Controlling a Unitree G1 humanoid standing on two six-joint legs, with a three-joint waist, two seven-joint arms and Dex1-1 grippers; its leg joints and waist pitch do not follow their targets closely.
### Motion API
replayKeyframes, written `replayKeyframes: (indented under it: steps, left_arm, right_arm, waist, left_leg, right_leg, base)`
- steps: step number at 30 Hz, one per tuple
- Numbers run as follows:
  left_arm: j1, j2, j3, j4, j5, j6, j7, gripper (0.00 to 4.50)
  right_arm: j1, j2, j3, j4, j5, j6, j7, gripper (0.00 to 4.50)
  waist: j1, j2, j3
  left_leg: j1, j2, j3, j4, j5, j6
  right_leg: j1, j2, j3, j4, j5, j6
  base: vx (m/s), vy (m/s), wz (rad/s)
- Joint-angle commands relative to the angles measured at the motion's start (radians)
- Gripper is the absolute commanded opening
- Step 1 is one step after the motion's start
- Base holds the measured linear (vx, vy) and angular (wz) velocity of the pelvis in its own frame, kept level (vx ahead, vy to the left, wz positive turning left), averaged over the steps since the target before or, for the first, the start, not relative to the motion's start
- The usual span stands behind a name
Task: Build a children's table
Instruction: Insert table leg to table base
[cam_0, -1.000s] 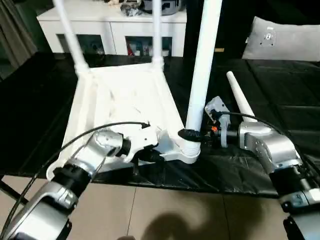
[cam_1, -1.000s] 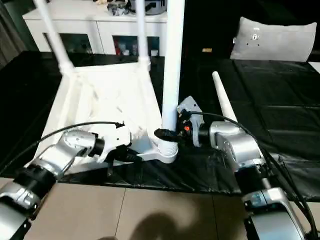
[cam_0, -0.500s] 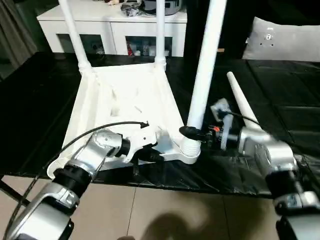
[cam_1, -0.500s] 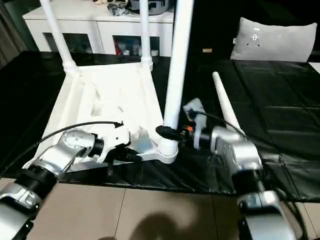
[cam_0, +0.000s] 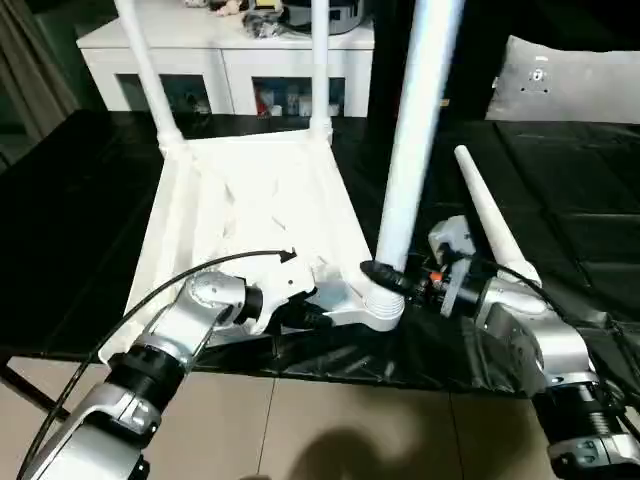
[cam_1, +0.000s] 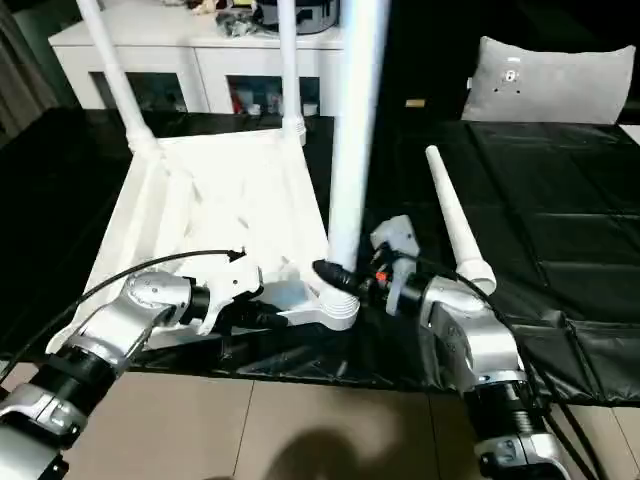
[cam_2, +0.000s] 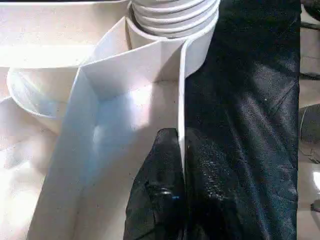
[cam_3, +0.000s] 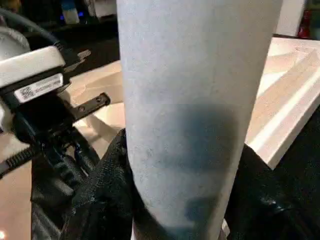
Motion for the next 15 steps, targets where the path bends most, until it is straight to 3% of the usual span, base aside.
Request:
replayKeyframes:
  steps: [1,2,3,10,15]
  left_arm:
    - [0.003,-0.006,0.003,-0.019,0.012,0.004,0.016,0.0]
    - [0.003,-0.006,0.003,-0.019,0.012,0.004,0.016,0.0]
    - [-0.001,-0.002,0.0,-0.016,0.018,0.0,0.012,0.0]
    - [-0.019,0.014,0.001,0.0,0.033,-0.012,0.005,0.0]
    - [-0.038,0.013,0.012,0.022,0.038,-0.018,0.005,0.0]
  right_arm:
    - [0.031,-0.019,0.09,0.067,-0.079,0.043,0.019,1.88]
    - [0.031,-0.019,0.09,0.067,-0.079,0.043,0.019,1.88]
    - [0.021,-0.033,0.114,0.071,-0.09,0.049,0.052,1.88]
    - [0.007,-0.047,0.14,0.093,-0.1,0.043,0.098,1.88]
    - [-0.01,-0.019,0.083,0.14,-0.053,0.037,0.073,1.88]
  waist:
    - [-0.003,-0.008,-0.043]
    - [-0.004,-0.008,-0.042]
    - [-0.003,-0.016,-0.043]
    - [-0.003,-0.017,-0.045]
    - [-0.005,-0.016,-0.043]
  left_leg:
    - [-0.003,0.036,-0.016,-0.087,-0.252,0.022]
    - [-0.002,0.036,-0.015,-0.087,-0.259,0.022]
    - [-0.003,0.036,-0.015,-0.088,-0.252,0.025]
    - [-0.003,0.04,-0.014,-0.09,-0.25,0.026]
    - [0.0,0.039,-0.015,-0.091,-0.28,0.022]
  right_leg:
    - [0.045,-0.066,0.052,-0.1,-0.446,-0.106]
    - [0.043,-0.066,0.052,-0.101,-0.447,-0.107]
    - [0.045,-0.067,0.053,-0.099,-0.444,-0.107]
    - [0.045,-0.068,0.055,-0.095,-0.391,-0.128]
    - [0.042,-0.07,0.055,-0.103,-0.442,-0.121]
  base:
    - [0.0,0.0,0.0]
    - [0.0,0.0,0.0]
    - [0.0,0.0,0.0]
    - [0.0,0.0,0.0]
    - [0.0,0.0,0.0]
